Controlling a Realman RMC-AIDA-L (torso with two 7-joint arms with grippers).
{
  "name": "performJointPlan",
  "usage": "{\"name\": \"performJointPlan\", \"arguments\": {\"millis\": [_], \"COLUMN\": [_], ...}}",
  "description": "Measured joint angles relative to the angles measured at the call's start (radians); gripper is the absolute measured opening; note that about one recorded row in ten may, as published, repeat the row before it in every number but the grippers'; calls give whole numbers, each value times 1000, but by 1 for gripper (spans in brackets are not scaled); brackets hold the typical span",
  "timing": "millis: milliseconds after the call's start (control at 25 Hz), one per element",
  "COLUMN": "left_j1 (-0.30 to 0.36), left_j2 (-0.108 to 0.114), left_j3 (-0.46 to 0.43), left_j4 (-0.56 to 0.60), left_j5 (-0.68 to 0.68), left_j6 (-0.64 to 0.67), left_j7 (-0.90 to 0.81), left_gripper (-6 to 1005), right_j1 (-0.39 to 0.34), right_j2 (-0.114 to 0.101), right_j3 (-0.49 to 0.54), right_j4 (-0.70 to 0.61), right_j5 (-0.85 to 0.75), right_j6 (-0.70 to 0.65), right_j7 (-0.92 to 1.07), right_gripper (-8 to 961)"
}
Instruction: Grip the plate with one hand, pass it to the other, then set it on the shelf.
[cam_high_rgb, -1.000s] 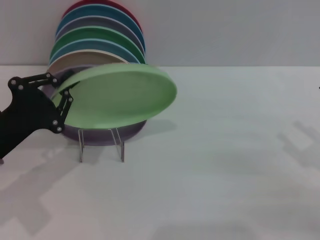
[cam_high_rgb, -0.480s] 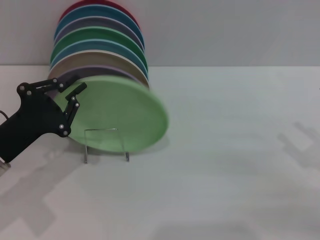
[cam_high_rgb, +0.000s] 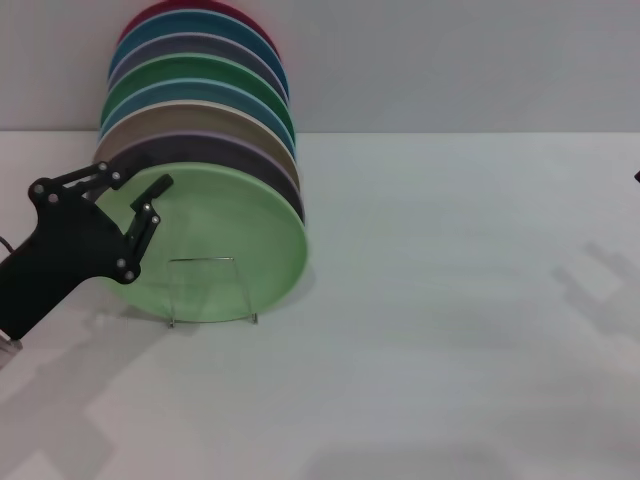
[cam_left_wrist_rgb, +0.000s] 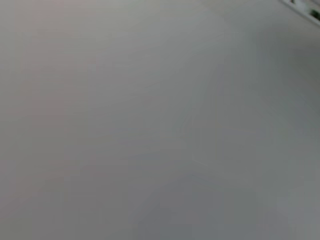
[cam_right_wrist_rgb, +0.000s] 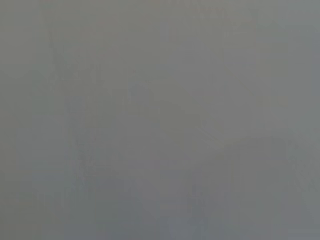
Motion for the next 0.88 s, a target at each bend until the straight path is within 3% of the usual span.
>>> {"name": "performJointPlan", "arguments": {"millis": [80, 120, 160, 240, 320, 360, 400, 520, 680, 880], "left_j1": [16, 31, 73, 94, 150, 188, 188, 211, 230, 242], "left_j2": [-8, -14, -30, -38, -65, -91, -91, -104, -95, -104], "left_j3": [-39, -79, -183, -232, -364, -505, -505, -659, -727, -752], "left_j4": [-11, -19, -48, -69, -123, -151, -151, -124, -91, -85], "left_j5": [-1, -1, -2, -4, -5, -4, -4, -5, -5, -1], "left_j6": [19, 42, 100, 116, 130, 119, 119, 97, 21, -145], "left_j7": [8, 7, 3, 1, 0, -5, -5, -90, -286, -340], "left_gripper": [190, 196, 198, 203, 208, 211, 213, 221, 347, 529], "right_j1": [0, 1, 1, 0, 0, 4, 4, 19, 40, 97], "right_j2": [0, 0, 0, 4, 6, 9, 9, 11, 14, 14], "right_j3": [0, 0, 3, 8, 9, 10, 10, 9, 4, 21], "right_j4": [0, -1, -6, -24, -38, -83, -83, -167, -269, -348], "right_j5": [-2, -2, -2, 7, 18, 51, 51, 122, 265, 335], "right_j6": [0, 0, 0, -1, -1, -3, -3, -15, -70, -128], "right_j7": [-1, -5, -33, -94, -137, -231, -231, -357, -502, -570], "right_gripper": [804, 805, 805, 807, 809, 810, 811, 814, 817, 822]}}
